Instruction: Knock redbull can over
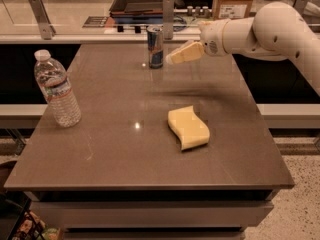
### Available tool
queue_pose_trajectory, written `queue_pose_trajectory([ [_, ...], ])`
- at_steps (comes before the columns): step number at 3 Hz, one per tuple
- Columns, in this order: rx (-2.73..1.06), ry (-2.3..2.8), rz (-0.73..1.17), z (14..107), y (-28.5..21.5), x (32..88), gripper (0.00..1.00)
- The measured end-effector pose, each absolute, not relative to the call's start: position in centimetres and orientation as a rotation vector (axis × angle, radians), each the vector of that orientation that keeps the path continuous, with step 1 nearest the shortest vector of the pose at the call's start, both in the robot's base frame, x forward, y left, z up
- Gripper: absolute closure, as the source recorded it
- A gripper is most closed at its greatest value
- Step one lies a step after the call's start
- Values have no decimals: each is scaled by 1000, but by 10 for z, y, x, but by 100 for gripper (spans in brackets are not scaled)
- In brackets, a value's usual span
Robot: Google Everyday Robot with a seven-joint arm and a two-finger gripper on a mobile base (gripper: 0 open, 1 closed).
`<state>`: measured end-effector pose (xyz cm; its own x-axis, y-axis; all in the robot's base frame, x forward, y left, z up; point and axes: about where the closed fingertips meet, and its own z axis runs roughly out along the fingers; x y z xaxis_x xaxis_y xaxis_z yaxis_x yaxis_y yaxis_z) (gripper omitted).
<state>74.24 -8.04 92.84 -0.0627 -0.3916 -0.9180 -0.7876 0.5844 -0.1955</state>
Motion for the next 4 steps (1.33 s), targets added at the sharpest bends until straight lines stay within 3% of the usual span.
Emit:
queue_pose_trajectory([
  [4,-900,1576,593,908,-29,816,0],
])
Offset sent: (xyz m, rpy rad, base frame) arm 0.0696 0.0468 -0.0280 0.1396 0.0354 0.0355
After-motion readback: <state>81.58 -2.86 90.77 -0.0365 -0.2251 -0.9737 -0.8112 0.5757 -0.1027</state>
